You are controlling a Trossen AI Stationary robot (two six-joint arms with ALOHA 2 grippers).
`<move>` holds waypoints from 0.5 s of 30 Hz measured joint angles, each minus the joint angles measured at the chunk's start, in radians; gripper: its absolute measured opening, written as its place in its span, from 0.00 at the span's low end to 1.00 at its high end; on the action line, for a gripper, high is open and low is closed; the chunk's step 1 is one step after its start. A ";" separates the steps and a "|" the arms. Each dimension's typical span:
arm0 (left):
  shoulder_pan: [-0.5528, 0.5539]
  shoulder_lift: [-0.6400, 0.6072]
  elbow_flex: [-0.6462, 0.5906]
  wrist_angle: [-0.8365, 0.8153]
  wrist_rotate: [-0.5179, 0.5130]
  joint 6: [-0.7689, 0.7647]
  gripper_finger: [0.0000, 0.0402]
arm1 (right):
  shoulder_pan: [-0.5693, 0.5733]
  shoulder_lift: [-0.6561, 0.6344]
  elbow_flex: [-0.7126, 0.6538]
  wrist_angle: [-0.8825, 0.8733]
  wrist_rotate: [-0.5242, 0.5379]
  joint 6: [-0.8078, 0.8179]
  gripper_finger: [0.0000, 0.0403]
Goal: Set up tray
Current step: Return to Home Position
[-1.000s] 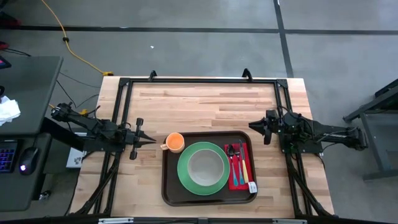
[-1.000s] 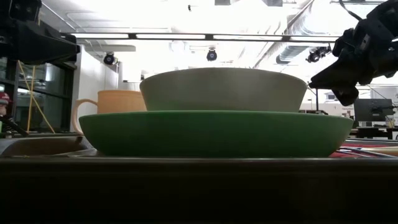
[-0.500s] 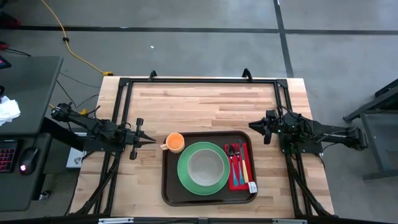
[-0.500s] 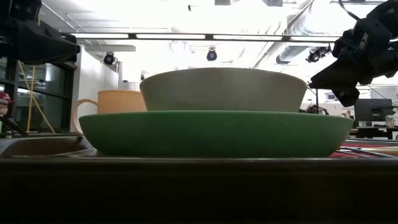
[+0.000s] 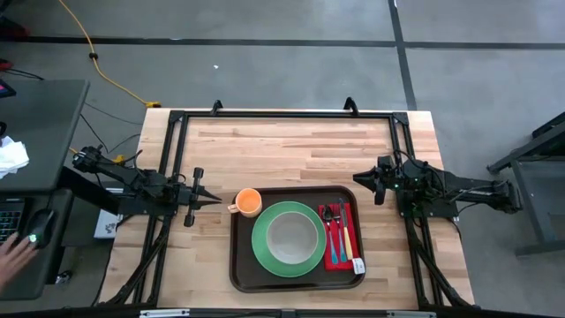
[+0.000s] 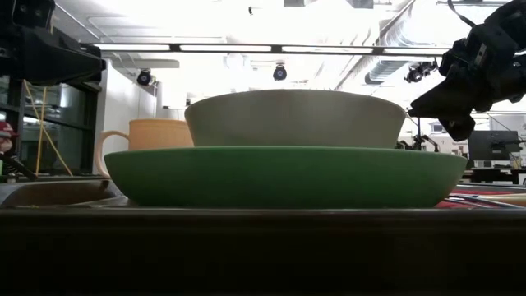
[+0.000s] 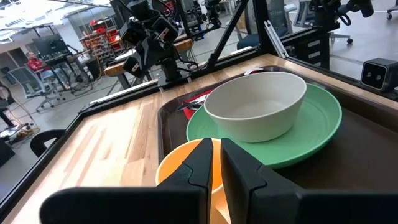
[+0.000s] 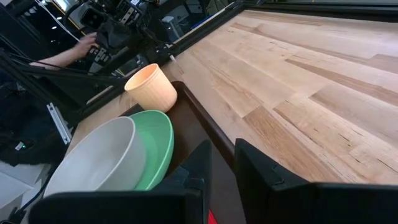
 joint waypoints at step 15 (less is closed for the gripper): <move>0.000 0.000 0.000 0.000 0.000 0.000 0.16 | 0.000 0.000 0.000 0.000 0.000 0.000 0.11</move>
